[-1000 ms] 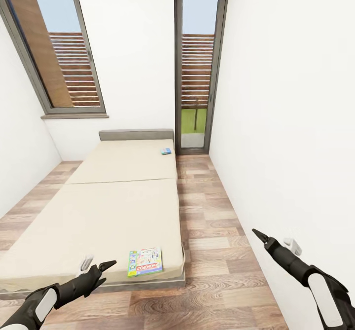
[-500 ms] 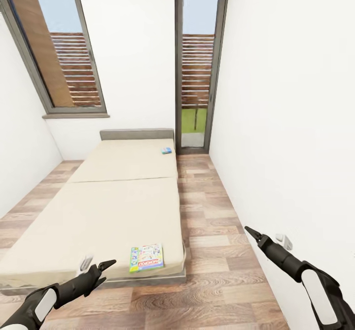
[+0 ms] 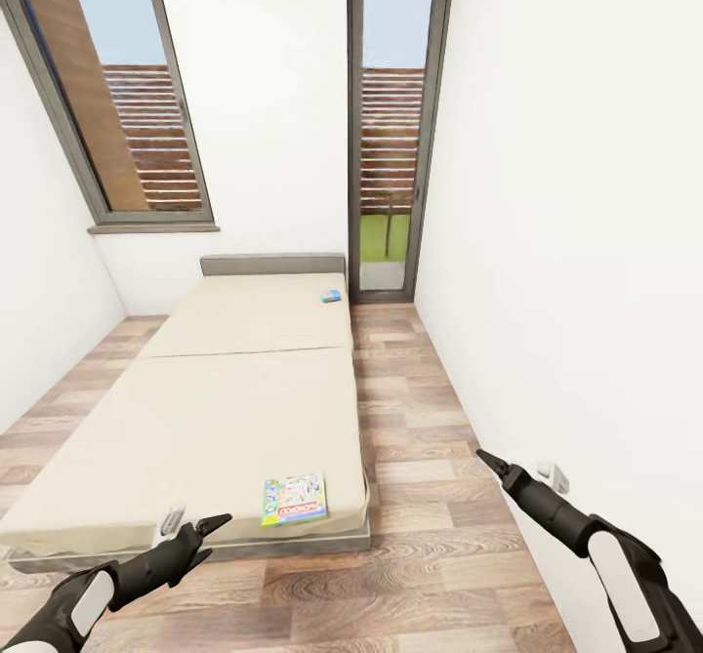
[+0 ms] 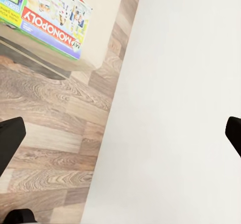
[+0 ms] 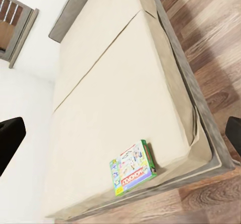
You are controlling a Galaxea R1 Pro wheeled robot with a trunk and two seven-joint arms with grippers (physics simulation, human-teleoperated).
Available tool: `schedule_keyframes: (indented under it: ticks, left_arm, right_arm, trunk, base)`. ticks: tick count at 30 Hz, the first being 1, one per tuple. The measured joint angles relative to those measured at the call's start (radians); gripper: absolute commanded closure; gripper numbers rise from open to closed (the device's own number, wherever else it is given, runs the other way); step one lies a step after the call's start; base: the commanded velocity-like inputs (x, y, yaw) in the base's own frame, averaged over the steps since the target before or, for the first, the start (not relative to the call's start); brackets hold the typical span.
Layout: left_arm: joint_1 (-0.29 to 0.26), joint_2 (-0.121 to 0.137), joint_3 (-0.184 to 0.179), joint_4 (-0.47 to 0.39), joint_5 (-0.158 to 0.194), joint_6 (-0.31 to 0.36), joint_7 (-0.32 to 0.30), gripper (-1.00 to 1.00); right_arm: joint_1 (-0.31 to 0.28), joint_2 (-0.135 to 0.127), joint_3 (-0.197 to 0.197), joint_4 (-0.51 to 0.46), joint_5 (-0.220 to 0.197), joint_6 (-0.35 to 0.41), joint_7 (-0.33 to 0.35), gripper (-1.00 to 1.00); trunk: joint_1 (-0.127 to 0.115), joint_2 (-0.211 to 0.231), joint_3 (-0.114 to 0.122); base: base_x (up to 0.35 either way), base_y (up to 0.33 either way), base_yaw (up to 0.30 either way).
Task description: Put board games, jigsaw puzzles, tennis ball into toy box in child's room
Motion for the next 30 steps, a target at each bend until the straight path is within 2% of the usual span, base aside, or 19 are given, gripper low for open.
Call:
schedule_keyframes:
  ticks: [5,18,30]
  left_arm:
    - [0.0,-0.002,0.0,0.0,0.0,-0.001,0.002,-1.0]
    - [0.0,-0.005,-0.001,0.0,0.0,0.0,0.003,-1.0]
    - [0.0,-0.005,-0.001,-0.001,0.0,0.001,0.002,-1.0]
  right_arm:
    - [0.0,0.001,0.018,0.0,0.002,-0.001,-0.001,-1.0]
    - [-0.001,0.003,0.105,0.0,0.006,-0.012,-0.009,-1.0]
    - [-0.002,0.001,0.119,0.002,0.001,-0.013,-0.009,-1.0]
  trunk:
    - [0.0,0.0,0.0]
    - [0.05,-0.091,-0.041]
    - [0.096,-0.175,-0.079]
  base:
    - [-0.005,0.001,0.0]
    - [0.0,0.0,0.0]
    - [0.0,0.0,0.0]
